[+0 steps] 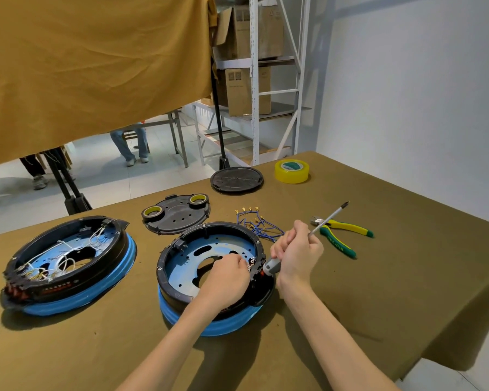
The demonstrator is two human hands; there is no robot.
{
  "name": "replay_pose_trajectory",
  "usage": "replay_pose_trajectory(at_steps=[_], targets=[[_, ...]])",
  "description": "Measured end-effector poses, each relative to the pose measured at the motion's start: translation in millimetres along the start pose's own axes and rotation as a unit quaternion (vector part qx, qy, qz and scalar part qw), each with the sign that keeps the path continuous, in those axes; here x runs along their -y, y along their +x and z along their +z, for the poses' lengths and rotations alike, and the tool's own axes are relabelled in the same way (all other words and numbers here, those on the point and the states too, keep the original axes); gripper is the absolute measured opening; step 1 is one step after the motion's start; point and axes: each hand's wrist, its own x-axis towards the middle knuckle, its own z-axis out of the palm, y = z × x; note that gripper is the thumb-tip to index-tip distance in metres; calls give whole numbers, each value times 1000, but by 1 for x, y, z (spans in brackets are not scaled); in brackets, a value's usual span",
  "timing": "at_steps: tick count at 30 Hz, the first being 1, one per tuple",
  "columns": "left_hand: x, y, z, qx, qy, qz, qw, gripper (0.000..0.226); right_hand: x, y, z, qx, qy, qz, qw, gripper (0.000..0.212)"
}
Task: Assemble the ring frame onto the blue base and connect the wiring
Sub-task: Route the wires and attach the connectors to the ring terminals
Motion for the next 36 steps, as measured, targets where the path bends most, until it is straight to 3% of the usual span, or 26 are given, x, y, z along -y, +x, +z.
replay_pose_trajectory(at_steps=[4, 6, 9, 11, 14, 19, 22, 25, 30, 33, 36], targets=[[-1, -10, 1, -36, -27, 32, 998, 39, 5, 10, -11, -18, -9, 12, 1000, 54], [-2, -16, 5, -69, 11, 57, 996, 39, 7, 16, -25, -31, -46, 27, 998, 47], [-3, -19, 13, -95, 104, 75, 987, 49, 5, 30, -46, -9, -231, 46, 972, 23], [-3, -18, 14, -126, 117, 67, 983, 46, 8, 38, -60, 30, -408, 54, 911, 7], [-3, -17, 16, -155, 112, 76, 979, 43, 9, 42, -78, 96, -594, -16, 799, 17], [-1, -16, 15, -163, 110, 84, 977, 46, 14, 47, -88, 105, -776, -130, 608, 16], [1, -12, 18, -164, 117, 88, 976, 49, 20, 54, -92, 83, -828, -157, 532, 21], [4, -9, 20, -161, 129, 92, 974, 53, 20, 64, -93, 103, -845, -174, 495, 29], [5, -7, 21, -166, 150, 105, 969, 58, 13, 89, -73, 228, -827, -182, 480, 41], [3, -7, 20, -166, 163, 104, 967, 58, 11, 101, -68, 254, -858, -170, 413, 36], [0, -7, 20, -176, 196, 94, 960, 59, 10, 103, -69, 247, -858, -175, 415, 32]])
